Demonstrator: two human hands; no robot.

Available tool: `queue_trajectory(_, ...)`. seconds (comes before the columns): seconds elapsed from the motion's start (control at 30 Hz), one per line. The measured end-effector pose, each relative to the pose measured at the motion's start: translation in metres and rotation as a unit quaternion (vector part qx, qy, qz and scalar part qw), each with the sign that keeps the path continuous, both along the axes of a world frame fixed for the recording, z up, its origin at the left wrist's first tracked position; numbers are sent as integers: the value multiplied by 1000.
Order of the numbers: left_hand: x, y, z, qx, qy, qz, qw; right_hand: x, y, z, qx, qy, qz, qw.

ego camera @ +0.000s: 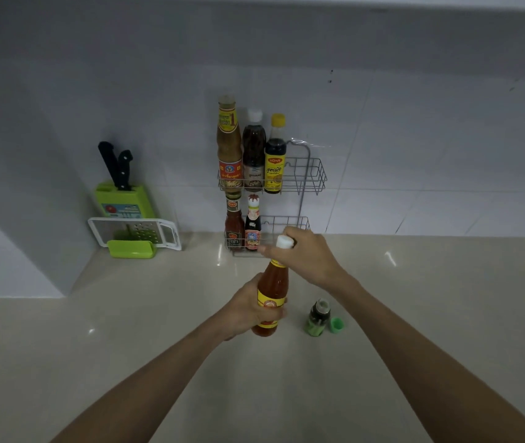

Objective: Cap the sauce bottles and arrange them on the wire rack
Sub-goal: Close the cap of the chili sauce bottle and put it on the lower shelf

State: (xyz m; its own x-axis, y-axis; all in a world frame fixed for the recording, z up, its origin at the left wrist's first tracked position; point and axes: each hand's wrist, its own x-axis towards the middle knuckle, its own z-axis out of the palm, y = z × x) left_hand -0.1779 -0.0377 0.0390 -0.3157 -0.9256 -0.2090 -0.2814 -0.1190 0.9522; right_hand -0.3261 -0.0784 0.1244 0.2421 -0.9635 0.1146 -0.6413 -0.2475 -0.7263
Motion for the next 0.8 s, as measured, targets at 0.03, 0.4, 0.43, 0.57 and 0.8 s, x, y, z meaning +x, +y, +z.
queue_trajectory(0.03, 1, -6, -4, 0, -6, 6, 1000, -2, -1, -6, 35, -37, 5, 999)
queue_trajectory(0.4, 20, -96, -17, 64, -41, -37, 996, -15, -91, -45, 35, -60, -104, 992)
queue_trajectory(0.43, 25, -107, -20, 68, -60, -23, 996, -15, -103, -49, 23, -75, -133, 988)
queue_trajectory(0.57, 32, -141, -22, 54, -57, 65, 995, -7, -126, -68, -40, -147, -170, 974)
queue_trajectory(0.8, 26, -169, -30, 34, -29, 113, 993, 12, -150, -103, -80, -128, -107, 983)
